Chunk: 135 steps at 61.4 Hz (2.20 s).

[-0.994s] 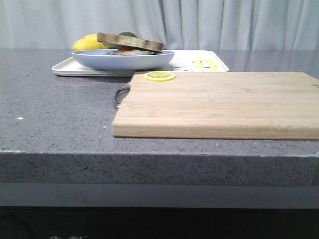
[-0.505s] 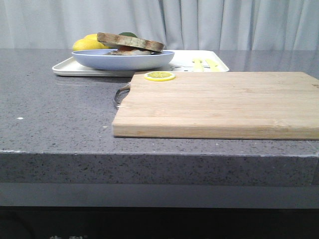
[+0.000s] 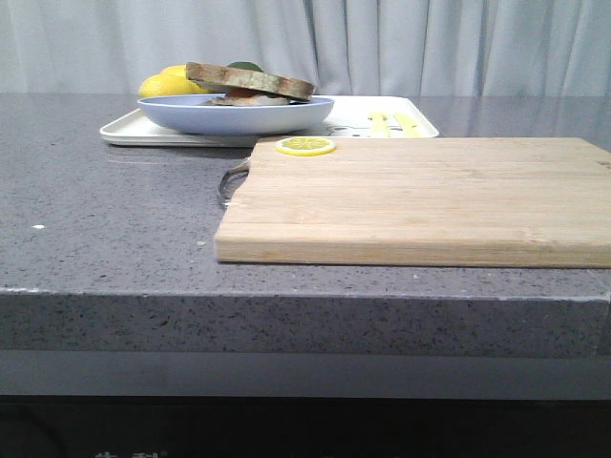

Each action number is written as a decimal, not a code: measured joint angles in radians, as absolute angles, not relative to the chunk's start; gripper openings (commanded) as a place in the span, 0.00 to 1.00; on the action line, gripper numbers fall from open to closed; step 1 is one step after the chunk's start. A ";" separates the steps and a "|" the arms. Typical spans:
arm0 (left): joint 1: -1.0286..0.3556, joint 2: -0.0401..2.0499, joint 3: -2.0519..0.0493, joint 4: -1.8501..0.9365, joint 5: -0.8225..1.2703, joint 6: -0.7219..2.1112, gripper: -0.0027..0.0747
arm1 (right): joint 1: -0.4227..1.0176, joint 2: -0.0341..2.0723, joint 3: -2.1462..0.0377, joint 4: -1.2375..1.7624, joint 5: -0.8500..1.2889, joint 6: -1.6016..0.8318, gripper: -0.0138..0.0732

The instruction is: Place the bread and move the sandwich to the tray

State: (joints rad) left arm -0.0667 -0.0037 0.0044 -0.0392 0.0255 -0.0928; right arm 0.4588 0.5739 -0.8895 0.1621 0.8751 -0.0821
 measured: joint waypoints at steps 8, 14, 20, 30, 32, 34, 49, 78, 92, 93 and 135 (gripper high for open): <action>-0.067 -0.004 0.004 -0.039 0.025 -0.093 0.01 | 0.457 0.569 -0.878 0.162 0.875 -0.082 0.08; -0.067 -0.004 0.004 -0.039 0.023 -0.093 0.01 | 0.425 0.544 -0.841 0.162 0.852 -0.082 0.08; -0.067 -0.004 0.004 -0.039 0.023 -0.093 0.01 | 0.355 0.488 -0.773 0.162 0.783 -0.082 0.08; -0.067 -0.004 0.004 -0.039 0.023 -0.093 0.01 | 0.219 0.348 -0.604 0.160 0.555 -0.082 0.08; -0.067 -0.004 0.004 -0.039 0.023 -0.093 0.01 | 0.194 0.309 -0.553 0.160 0.496 -0.082 0.08; -0.067 -0.004 0.004 -0.039 0.023 -0.093 0.01 | 0.169 0.284 -0.518 0.160 0.461 -0.082 0.08; -0.067 -0.004 0.004 -0.039 0.023 -0.093 0.01 | 0.062 0.087 -0.227 0.162 0.269 -0.082 0.08; -0.067 -0.004 0.004 -0.039 0.021 -0.093 0.01 | 0.020 -0.009 0.027 0.225 0.092 -0.082 0.08; -0.067 -0.004 0.004 -0.039 0.021 -0.093 0.01 | 0.020 -0.009 0.027 0.230 0.084 -0.082 0.08; -0.067 -0.004 0.004 -0.039 0.021 -0.093 0.01 | 0.020 -0.009 0.027 0.230 0.084 -0.082 0.08; -0.067 -0.004 0.004 -0.039 0.021 -0.093 0.01 | 0.020 -0.009 0.027 0.011 0.039 0.128 0.08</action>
State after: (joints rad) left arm -0.0667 -0.0037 0.0044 -0.0392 0.0214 -0.0928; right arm 0.0198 -0.0091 0.0272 0.0108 0.0393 0.1280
